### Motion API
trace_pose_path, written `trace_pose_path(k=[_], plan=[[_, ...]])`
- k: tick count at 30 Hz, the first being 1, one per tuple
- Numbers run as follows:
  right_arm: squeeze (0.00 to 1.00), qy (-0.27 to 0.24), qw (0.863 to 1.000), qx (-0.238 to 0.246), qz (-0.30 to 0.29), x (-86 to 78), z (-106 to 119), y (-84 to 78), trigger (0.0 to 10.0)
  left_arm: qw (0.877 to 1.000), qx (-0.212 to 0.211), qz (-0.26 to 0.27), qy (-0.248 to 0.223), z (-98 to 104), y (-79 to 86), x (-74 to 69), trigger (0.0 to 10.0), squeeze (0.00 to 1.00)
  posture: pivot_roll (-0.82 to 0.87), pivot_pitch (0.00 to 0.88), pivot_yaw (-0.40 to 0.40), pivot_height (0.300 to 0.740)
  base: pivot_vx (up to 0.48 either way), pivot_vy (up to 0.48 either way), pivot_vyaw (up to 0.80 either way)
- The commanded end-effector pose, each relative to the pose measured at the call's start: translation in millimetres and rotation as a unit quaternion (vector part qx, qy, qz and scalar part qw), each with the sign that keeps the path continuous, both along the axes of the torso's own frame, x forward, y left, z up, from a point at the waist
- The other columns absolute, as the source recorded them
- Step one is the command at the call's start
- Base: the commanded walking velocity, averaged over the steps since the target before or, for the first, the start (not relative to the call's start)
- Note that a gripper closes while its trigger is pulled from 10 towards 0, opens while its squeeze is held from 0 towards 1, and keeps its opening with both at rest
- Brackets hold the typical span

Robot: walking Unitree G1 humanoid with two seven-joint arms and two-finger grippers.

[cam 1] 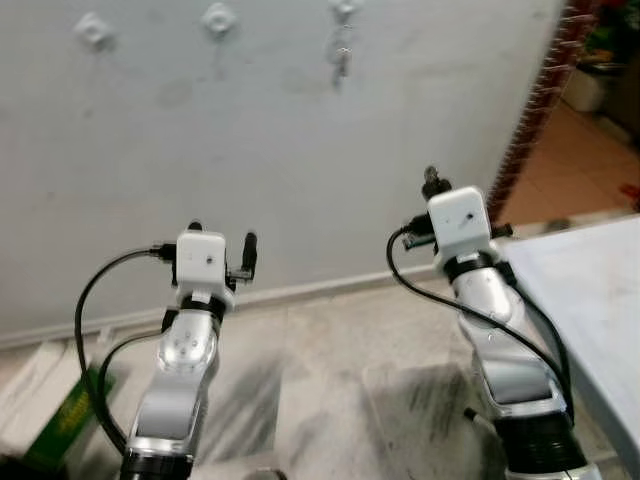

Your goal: Hang keys on a hook

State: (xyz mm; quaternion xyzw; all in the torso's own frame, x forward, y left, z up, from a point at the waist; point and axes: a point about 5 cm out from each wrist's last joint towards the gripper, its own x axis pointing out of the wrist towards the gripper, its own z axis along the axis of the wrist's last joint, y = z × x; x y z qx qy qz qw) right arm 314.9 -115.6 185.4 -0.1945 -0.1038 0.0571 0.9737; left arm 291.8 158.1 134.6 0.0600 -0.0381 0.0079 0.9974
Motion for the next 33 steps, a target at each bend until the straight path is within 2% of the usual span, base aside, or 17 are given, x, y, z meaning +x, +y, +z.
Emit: trace_pose_path(k=[1, 17, 26, 30, 31, 32, 33], plan=[[0.00, -0.003, 1.000, 0.000, -0.005, 0.0, 2.2, -5.9, 10.0, 1.000, -0.002, -0.008, 0.000, 0.4, -4.3, -0.4, 10.0, 0.00, -0.04, 0.098, 0.041, 0.740, 0.000, 0.000, 0.79], [0.00, 0.007, 1.000, 0.005, 0.017, 0.7, 0.3, -3.2, 10.0, 1.000, -0.006, -0.008, 0.000, 0.4, -5.3, 1.5, 10.0, 0.00, -0.05, 0.089, 0.036, 0.740, 0.000, 0.000, 0.79], [0.00, 0.007, 0.999, 0.019, 0.032, 0.8, 2.0, -0.7, 10.0, 1.000, -0.013, -0.012, 0.000, 0.6, -6.1, 2.2, 10.0, 0.00, -0.05, 0.085, 0.034, 0.740, 0.000, 0.000, 0.12], [0.00, 0.030, 0.995, 0.057, 0.071, -0.2, -0.8, 6.0, 10.0, 1.000, -0.022, -0.021, 0.007, -0.3, -7.1, 2.2, 10.0, 0.00, -0.05, 0.077, 0.035, 0.740, 0.000, 0.000, 0.00], [0.00, 0.058, 0.989, 0.091, 0.100, -0.8, -4.1, 10.8, 10.0, 0.999, -0.026, -0.027, 0.009, -0.6, -8.0, 2.1, 10.0, 0.00, -0.05, 0.076, 0.036, 0.740, 0.000, 0.000, 0.00], [0.00, 0.058, 0.989, 0.091, 0.100, -0.8, -4.1, 10.8, 10.0, 0.999, -0.026, -0.027, 0.009, -0.6, -8.0, 2.1, 10.0, 0.00, -0.05, 0.076, 0.036, 0.740, 0.000, 0.000, 0.00], [0.00, 0.088, 0.981, 0.120, 0.124, -1.1, -8.3, 14.6, 10.0, 0.999, -0.027, -0.029, 0.009, -0.6, -8.3, 2.1, 10.0, 0.00, -0.05, 0.076, 0.036, 0.740, 0.000, 0.000, 0.00]])
